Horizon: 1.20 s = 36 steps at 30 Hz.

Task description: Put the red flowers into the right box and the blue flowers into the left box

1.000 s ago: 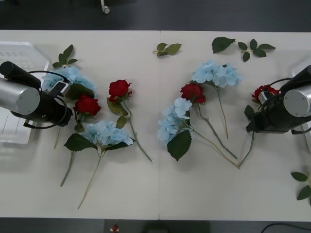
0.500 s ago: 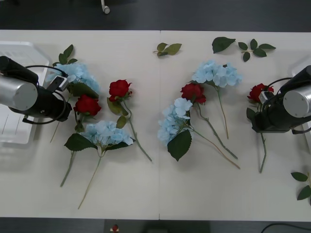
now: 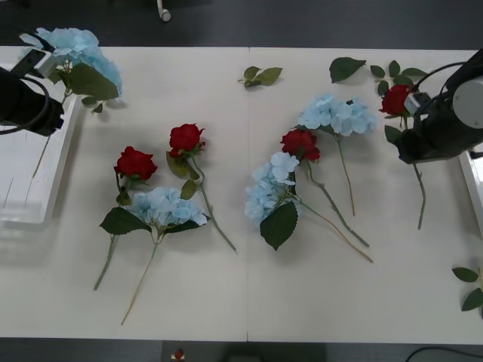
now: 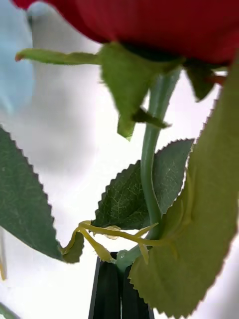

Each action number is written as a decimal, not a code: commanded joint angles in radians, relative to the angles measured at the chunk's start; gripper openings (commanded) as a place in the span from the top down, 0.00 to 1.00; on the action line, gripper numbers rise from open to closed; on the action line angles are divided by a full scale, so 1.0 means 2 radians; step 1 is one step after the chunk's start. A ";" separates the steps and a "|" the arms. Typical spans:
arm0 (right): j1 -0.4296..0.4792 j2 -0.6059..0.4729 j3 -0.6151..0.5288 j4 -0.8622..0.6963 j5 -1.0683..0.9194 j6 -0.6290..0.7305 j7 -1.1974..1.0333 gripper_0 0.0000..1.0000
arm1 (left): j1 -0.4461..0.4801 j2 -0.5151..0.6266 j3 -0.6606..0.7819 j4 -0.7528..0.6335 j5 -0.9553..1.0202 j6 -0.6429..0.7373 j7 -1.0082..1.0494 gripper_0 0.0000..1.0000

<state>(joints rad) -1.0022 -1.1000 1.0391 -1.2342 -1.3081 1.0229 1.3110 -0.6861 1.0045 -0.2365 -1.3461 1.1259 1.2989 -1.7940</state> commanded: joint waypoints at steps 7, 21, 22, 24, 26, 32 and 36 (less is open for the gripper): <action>-0.050 -0.102 0.002 0.003 0.044 0.032 0.050 1.00 | -0.015 0.056 0.116 0.034 0.016 0.080 -0.084 1.00; -0.040 -0.067 0.018 0.219 0.073 -0.034 0.200 1.00 | -0.016 0.086 0.109 0.165 -0.019 -0.009 -0.127 1.00; -0.038 -0.062 0.018 0.231 0.075 -0.040 0.201 1.00 | -0.016 0.085 0.104 0.168 -0.024 -0.014 -0.127 1.00; -0.033 -0.040 0.018 0.271 0.083 -0.065 0.202 1.00 | -0.017 0.083 0.077 0.178 -0.038 -0.043 -0.123 1.00; -0.029 -0.024 0.018 0.296 0.095 -0.082 0.202 1.00 | -0.017 0.081 0.054 0.187 -0.038 -0.064 -0.119 1.00; -0.005 0.008 0.018 0.348 0.133 -0.127 0.201 1.00 | -0.017 0.066 0.005 0.213 -0.045 -0.105 -0.112 1.00; 0.015 0.010 0.018 0.349 0.146 -0.141 0.200 1.00 | -0.017 0.045 -0.013 0.238 -0.054 -0.126 -0.112 1.00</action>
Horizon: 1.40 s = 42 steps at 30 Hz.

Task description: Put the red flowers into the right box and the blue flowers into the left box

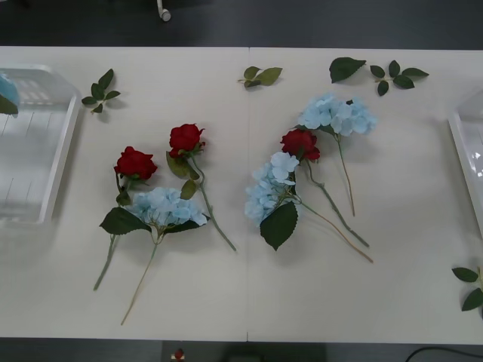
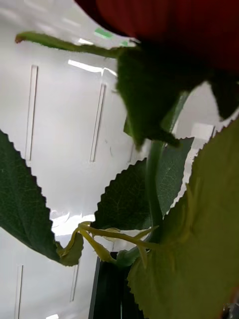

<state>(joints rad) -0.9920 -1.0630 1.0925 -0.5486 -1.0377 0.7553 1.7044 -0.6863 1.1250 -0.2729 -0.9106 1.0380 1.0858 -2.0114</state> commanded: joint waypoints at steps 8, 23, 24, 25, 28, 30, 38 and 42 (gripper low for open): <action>0.027 -0.004 -0.009 0.007 0.021 -0.011 0.002 0.99 | -0.016 -0.048 -0.035 0.055 -0.024 -0.069 0.003 1.00; 0.025 0.001 -0.038 -0.036 0.007 0.017 0.024 0.00 | -0.016 -0.067 -0.063 0.062 -0.043 -0.103 0.016 0.02; 0.024 -0.001 -0.048 -0.043 -0.007 0.031 0.028 0.00 | -0.016 -0.067 -0.057 0.059 -0.044 -0.103 0.015 0.00; 0.019 -0.002 -0.057 -0.051 -0.018 0.049 0.031 0.00 | -0.016 -0.066 -0.049 0.056 -0.048 -0.103 0.012 0.00; 0.004 -0.002 -0.079 -0.072 -0.042 0.095 0.041 0.00 | -0.016 -0.062 -0.028 0.043 -0.053 -0.101 0.006 0.00; -0.006 -0.002 -0.089 -0.087 -0.045 0.121 0.045 0.00 | -0.016 -0.056 -0.011 0.032 -0.054 -0.090 0.002 0.00; -0.031 -0.012 -0.136 -0.220 -0.035 0.217 0.038 0.00 | -0.016 -0.034 0.123 -0.031 -0.053 0.038 -0.040 0.00; -0.033 -0.012 -0.141 -0.280 -0.056 0.227 0.036 0.00 | -0.016 -0.029 0.192 -0.070 -0.044 0.137 -0.060 0.00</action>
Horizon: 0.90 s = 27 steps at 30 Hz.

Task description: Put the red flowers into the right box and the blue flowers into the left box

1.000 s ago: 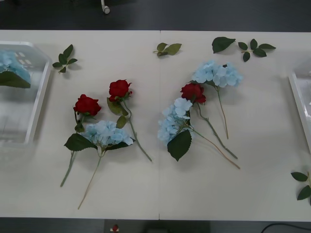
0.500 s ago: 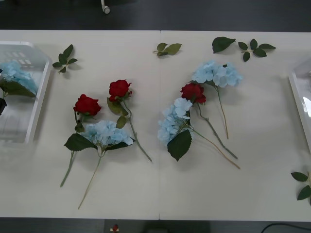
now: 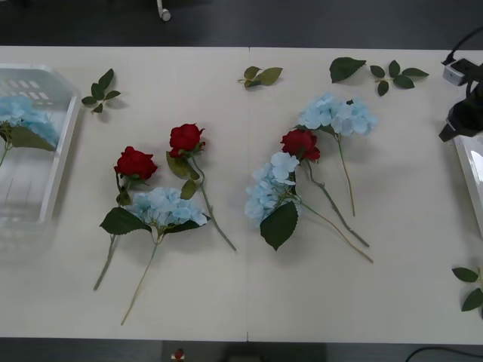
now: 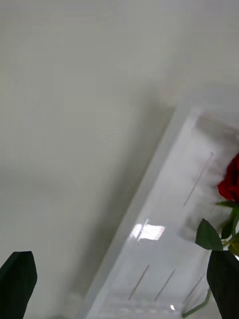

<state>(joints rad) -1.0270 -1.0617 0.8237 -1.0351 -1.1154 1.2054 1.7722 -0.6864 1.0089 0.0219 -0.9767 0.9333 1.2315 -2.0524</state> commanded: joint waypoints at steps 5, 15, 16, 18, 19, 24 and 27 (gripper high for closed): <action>-0.015 0.002 -0.007 -0.070 -0.049 0.000 -0.004 0.00 | -0.015 0.041 0.067 -0.074 0.066 0.176 -0.032 0.00; -0.016 0.070 -0.007 -0.049 -0.074 -0.024 -0.016 0.00 | 0.065 0.048 0.023 -0.228 0.145 0.196 0.090 0.00; -0.016 0.081 -0.007 -0.042 -0.071 -0.029 -0.016 0.00 | 0.087 0.048 0.020 -0.261 0.144 0.180 0.109 0.00; -0.016 0.096 -0.008 -0.030 -0.067 -0.037 -0.016 0.00 | 0.119 0.048 0.012 -0.307 0.142 0.155 0.136 0.00; -0.016 0.105 -0.008 -0.022 -0.067 -0.042 -0.016 0.00 | 0.137 0.048 0.004 -0.335 0.140 0.137 0.151 0.00; -0.016 0.140 -0.008 0.011 -0.059 -0.064 -0.016 0.00 | 0.183 0.048 -0.049 -0.398 0.110 0.075 0.209 0.00; -0.015 0.156 -0.007 0.027 -0.056 -0.074 -0.013 0.00 | 0.191 0.048 -0.081 -0.409 0.096 0.052 0.244 0.00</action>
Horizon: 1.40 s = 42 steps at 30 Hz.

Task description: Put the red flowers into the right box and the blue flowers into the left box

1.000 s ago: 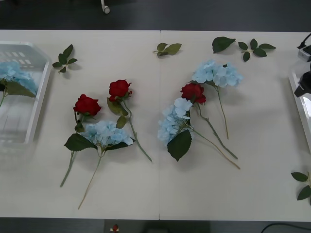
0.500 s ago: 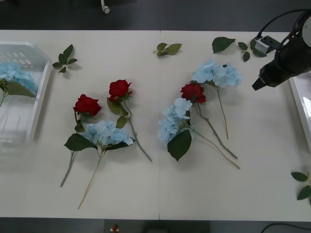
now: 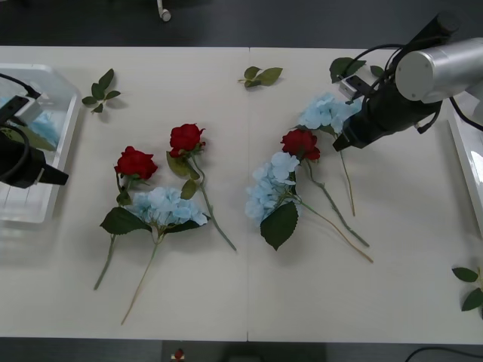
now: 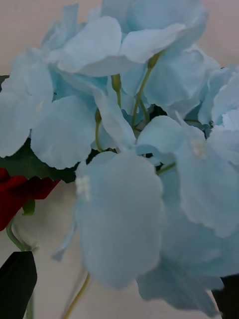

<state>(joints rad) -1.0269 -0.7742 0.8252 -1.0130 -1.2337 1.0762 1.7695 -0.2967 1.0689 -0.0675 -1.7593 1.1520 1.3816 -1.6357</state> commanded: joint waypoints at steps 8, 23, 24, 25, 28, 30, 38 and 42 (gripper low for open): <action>-0.016 0.036 -0.008 0.054 0.009 -0.028 -0.007 0.00 | -0.013 0.014 -0.100 -0.022 -0.046 -0.052 0.089 0.00; -0.015 0.071 0.012 0.109 0.025 -0.069 0.003 0.00 | -0.033 -0.067 -0.150 -0.022 -0.176 -0.049 0.122 0.00; -0.015 0.073 0.015 0.111 0.025 -0.071 0.003 0.00 | -0.034 -0.073 -0.154 -0.022 -0.185 -0.049 0.124 0.00; -0.015 0.074 0.017 0.113 0.026 -0.073 0.004 0.00 | -0.036 -0.077 -0.158 -0.022 -0.191 -0.049 0.126 0.00; -0.016 0.076 0.025 0.114 0.027 -0.080 0.004 0.00 | -0.040 -0.088 -0.167 -0.019 -0.206 -0.049 0.131 0.00; -0.016 0.076 0.034 0.114 0.026 -0.086 0.004 0.00 | -0.043 -0.099 -0.176 -0.014 -0.215 -0.049 0.136 0.00; -0.015 0.080 0.034 0.116 0.030 -0.086 0.006 0.46 | -0.053 -0.122 -0.192 0.003 -0.226 -0.049 0.147 0.00; -0.016 0.085 0.034 0.123 0.030 -0.088 0.007 0.68 | -0.054 -0.130 -0.194 0.010 -0.236 -0.049 0.149 0.00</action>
<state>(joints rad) -1.0269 -0.6255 0.9078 -0.7808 -1.1798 0.9019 1.7697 -0.3812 0.8093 -0.4625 -1.7413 0.6926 1.2831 -1.3732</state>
